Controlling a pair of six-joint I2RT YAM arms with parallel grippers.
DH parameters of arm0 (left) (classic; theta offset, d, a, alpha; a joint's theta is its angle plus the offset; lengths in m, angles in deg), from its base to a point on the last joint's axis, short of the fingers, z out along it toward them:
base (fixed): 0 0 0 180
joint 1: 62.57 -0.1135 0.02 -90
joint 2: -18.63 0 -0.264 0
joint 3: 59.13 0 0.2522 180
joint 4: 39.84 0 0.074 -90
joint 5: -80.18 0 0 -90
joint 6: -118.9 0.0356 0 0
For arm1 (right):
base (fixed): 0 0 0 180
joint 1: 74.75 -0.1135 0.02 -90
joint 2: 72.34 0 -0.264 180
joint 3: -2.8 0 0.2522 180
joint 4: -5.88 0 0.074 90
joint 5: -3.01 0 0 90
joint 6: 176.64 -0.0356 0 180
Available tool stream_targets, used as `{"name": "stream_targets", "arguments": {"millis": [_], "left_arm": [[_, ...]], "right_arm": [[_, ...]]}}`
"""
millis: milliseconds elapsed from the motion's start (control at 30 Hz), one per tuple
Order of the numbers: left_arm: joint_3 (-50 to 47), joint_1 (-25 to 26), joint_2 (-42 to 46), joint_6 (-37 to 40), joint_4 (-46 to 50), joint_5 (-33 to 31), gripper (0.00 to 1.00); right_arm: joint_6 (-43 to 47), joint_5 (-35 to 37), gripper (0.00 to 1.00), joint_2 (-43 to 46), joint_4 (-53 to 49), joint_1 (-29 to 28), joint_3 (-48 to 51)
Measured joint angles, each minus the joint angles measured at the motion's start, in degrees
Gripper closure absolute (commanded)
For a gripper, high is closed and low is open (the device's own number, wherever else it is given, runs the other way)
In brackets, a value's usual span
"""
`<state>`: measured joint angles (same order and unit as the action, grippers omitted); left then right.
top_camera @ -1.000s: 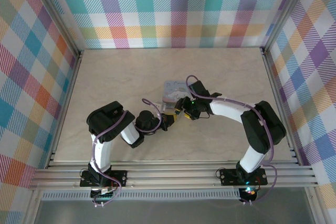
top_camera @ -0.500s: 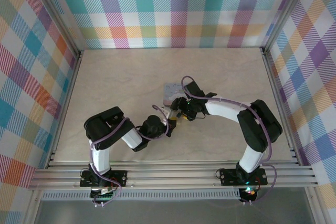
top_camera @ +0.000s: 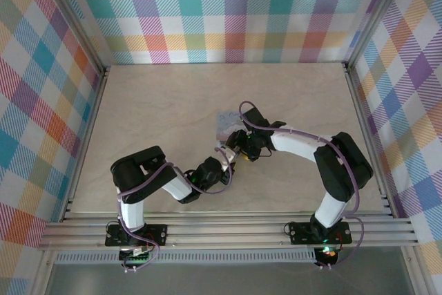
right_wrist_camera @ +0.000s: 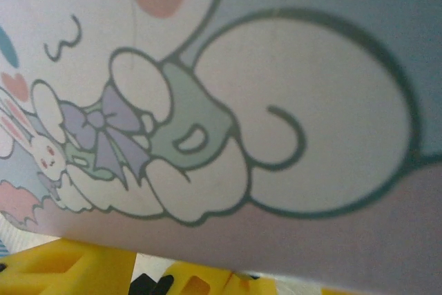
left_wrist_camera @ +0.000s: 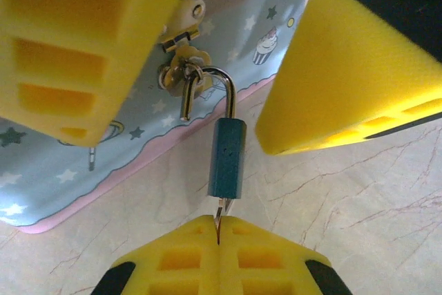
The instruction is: Unlock the padlock with the key
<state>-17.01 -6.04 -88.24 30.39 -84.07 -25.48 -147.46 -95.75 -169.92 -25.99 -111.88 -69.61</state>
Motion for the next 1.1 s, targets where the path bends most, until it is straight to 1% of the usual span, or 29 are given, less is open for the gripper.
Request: {"name": "stream_targets", "arguments": {"millis": [100, 167, 233, 333, 400, 467, 567, 633, 667, 767, 1067, 1100], "left_arm": [[0.00, 0.39, 0.37, 0.98, 0.92, -0.74, 1.00], [0.00, 0.44, 0.46, 1.38, 1.16, -0.85, 1.00], [0.00, 0.46, 0.52, 1.60, 1.20, -0.90, 1.00], [0.00, 0.46, 0.90, 1.62, 1.75, -0.87, 1.00], [0.00, 0.46, 1.36, 1.55, 2.38, -0.70, 1.00], [0.00, 0.46, 1.79, 1.33, 2.67, -0.33, 1.00], [0.00, 0.46, 2.91, 0.39, 3.65, 0.17, 1.00], [0.02, 0.46, 3.65, -0.61, 4.00, 0.57, 1.00], [0.02, 0.46, 3.93, -0.85, 4.11, 0.68, 1.00], [0.20, 0.46, 4.61, -1.79, 4.48, 1.25, 1.00], [1.05, 0.81, 4.74, -2.78, 6.95, 2.60, 1.00], [1.09, 0.83, 4.74, -2.84, 6.99, 2.69, 1.00]], "right_arm": [[0.09, 0.87, 0.52, 1.11, -1.66, -0.09, 0.61], [0.13, 1.57, 0.60, 1.90, -2.99, -0.09, 0.92], [0.09, 1.97, 0.63, 2.49, -3.63, -0.09, 1.09], [0.15, 2.21, 0.62, 2.80, -3.91, -0.42, 1.31], [0.02, 2.36, 0.55, 2.82, -3.87, -0.59, 1.64], [-0.20, 2.34, 0.51, 2.82, -3.72, -0.85, 2.23], [-0.50, 2.75, 0.51, 3.15, -2.56, -1.25, 3.08], [-0.83, 2.91, 0.52, 3.19, -1.92, -1.42, 3.45], [-0.96, 2.99, 0.54, 3.19, -1.64, -1.53, 3.50], [-1.73, 2.97, 0.65, 3.19, -0.85, -1.57, 3.54], [-3.23, 3.34, 0.99, 3.34, -0.50, -1.60, 3.69], [-3.30, 3.34, 1.00, 3.43, -0.52, -1.60, 3.78]]}}
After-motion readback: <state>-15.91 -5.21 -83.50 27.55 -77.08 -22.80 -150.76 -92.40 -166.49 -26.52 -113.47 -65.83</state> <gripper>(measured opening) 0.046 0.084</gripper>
